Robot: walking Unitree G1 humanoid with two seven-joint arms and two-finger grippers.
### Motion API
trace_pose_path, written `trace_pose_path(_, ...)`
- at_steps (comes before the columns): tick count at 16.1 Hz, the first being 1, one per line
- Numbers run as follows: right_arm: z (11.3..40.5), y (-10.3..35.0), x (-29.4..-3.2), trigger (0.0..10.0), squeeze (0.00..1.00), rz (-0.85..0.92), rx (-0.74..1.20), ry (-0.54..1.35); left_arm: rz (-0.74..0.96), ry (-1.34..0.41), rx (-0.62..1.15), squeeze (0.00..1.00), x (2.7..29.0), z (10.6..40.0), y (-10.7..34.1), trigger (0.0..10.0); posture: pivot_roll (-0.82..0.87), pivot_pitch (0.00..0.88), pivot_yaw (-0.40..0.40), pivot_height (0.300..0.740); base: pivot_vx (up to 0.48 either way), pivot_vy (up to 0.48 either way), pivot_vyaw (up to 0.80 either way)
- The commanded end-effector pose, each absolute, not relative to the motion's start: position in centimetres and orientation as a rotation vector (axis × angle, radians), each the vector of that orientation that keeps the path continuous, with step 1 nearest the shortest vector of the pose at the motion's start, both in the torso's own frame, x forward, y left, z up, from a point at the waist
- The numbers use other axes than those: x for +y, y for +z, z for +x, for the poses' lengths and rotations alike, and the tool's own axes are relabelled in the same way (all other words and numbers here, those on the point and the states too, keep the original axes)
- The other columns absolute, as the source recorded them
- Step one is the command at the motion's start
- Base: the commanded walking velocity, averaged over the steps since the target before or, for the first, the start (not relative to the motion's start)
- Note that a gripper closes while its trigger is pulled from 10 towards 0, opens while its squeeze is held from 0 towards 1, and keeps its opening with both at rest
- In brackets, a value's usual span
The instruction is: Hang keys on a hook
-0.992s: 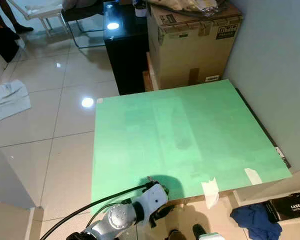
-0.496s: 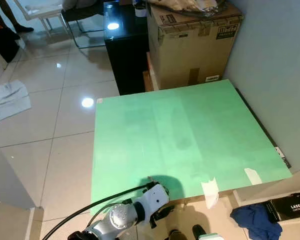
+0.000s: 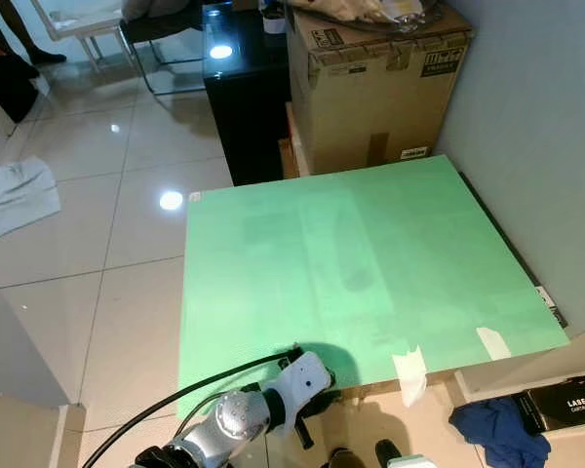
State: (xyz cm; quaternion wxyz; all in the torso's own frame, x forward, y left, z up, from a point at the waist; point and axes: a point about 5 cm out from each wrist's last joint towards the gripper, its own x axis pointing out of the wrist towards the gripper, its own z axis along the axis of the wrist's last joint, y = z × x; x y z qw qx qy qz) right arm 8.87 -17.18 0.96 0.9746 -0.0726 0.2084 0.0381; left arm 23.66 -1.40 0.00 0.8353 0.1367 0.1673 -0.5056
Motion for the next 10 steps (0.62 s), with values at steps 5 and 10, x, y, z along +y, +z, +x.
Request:
trace_pose_path(5,8.1,0.4,-17.1,10.0,0.0,-0.146,0.452,0.078,0.191,-1.124,0.389,0.0,-3.9,20.5,-0.8,0.0,-0.38,0.225,0.117,0.74,0.0,0.0,0.0)
trace_pose_path(10,7.8,-0.2,-17.6,10.0,0.0,-0.149,0.466,0.069,0.086,-1.081,0.324,0.0,-4.5,21.5,0.7,0.8,-0.38,0.234,0.118,0.74,0.0,0.0,0.0)
